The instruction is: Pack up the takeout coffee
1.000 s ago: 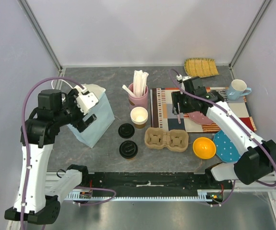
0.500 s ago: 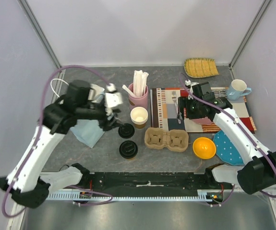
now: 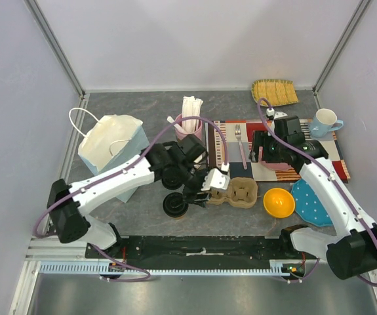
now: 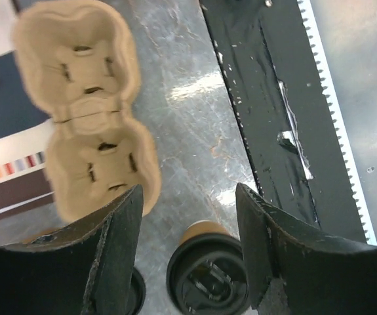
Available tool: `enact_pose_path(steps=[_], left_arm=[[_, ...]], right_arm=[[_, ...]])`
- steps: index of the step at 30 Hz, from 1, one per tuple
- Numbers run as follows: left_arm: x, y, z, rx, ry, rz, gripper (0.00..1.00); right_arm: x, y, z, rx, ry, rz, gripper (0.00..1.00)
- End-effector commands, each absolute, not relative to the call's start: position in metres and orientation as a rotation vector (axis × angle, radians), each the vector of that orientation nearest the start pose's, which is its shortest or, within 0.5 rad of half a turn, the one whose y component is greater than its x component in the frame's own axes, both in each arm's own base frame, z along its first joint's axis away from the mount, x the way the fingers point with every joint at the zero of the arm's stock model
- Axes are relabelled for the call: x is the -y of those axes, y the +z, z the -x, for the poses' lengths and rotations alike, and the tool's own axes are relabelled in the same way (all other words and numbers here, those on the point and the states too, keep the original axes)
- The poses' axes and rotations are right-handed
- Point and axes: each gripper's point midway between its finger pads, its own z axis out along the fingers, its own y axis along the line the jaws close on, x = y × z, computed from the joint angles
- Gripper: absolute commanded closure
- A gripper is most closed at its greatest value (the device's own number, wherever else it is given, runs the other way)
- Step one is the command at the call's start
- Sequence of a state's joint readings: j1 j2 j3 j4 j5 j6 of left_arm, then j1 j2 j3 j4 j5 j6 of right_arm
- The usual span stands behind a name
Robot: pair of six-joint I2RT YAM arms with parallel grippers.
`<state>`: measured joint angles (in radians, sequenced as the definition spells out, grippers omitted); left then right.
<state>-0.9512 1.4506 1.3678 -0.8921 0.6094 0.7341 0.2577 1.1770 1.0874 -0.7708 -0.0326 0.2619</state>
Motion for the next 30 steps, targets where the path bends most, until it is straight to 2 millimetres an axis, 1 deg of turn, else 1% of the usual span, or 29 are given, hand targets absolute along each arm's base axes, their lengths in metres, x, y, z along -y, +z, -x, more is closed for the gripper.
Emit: enact_pose_path(steps=[1, 2, 3, 5, 6, 7, 8, 9, 11, 13, 17, 19, 20, 23, 26, 28, 30], left_arm=[[0.355, 0.177, -0.137, 1.914, 1.275, 2.861, 0.36], [0.363, 0.174, -0.144, 1.953, 1.264, 2.869, 0.37], [0.367, 0.163, -0.144, 1.962, 1.243, 2.854, 0.37], [0.375, 0.155, -0.150, 2.011, 1.227, 2.842, 0.38], [0.378, 0.145, -0.151, 2.028, 1.212, 2.821, 0.38], [0.380, 0.141, -0.153, 2.051, 1.201, 2.814, 0.39], [0.384, 0.139, -0.161, 2.111, 1.178, 2.813, 0.42], [0.383, 0.132, -0.162, 2.125, 1.154, 2.798, 0.45], [0.381, 0.120, -0.161, 2.104, 1.124, 2.783, 0.48], [0.375, 0.111, -0.153, 2.072, 1.126, 2.733, 0.48], [0.372, 0.103, -0.148, 2.083, 1.132, 2.661, 0.48], [0.375, 0.099, -0.155, 2.154, 1.101, 2.630, 0.48], [0.378, 0.095, -0.159, 2.182, 1.082, 2.614, 0.50], [0.384, 0.094, -0.167, 2.233, 1.055, 2.601, 0.53], [0.380, 0.089, -0.162, 2.212, 1.060, 2.578, 0.54], [0.376, 0.086, -0.159, 2.208, 1.052, 2.562, 0.57], [0.373, 0.084, -0.157, 2.207, 1.041, 2.550, 0.64]], right_arm=[[-0.084, 0.186, -0.285, -2.396, 0.244, -0.001, 0.17], [-0.083, 0.184, -0.283, -2.401, 0.243, 0.003, 0.17], [-0.084, 0.182, -0.282, -2.404, 0.245, 0.007, 0.17], [-0.084, 0.181, -0.281, -2.406, 0.246, 0.010, 0.17], [-0.084, 0.181, -0.280, -2.408, 0.249, 0.013, 0.17], [-0.084, 0.182, -0.281, -2.403, 0.253, 0.013, 0.17], [-0.085, 0.183, -0.281, -2.402, 0.257, 0.023, 0.17], [-0.085, 0.183, -0.281, -2.402, 0.259, 0.026, 0.17], [-0.085, 0.188, -0.281, -2.388, 0.260, 0.036, 0.17], [-0.084, 0.189, -0.281, -2.381, 0.254, 0.037, 0.16], [-0.083, 0.188, -0.280, -2.383, 0.252, 0.033, 0.16], [-0.085, 0.187, -0.280, -2.386, 0.261, 0.037, 0.16], [-0.085, 0.187, -0.280, -2.386, 0.261, 0.037, 0.16], [-0.085, 0.189, -0.280, -2.381, 0.265, 0.040, 0.16], [-0.084, 0.193, -0.279, -2.368, 0.262, 0.044, 0.16], [-0.084, 0.195, -0.278, -2.361, 0.261, 0.050, 0.16], [-0.084, 0.195, -0.278, -2.361, 0.262, 0.052, 0.15]])
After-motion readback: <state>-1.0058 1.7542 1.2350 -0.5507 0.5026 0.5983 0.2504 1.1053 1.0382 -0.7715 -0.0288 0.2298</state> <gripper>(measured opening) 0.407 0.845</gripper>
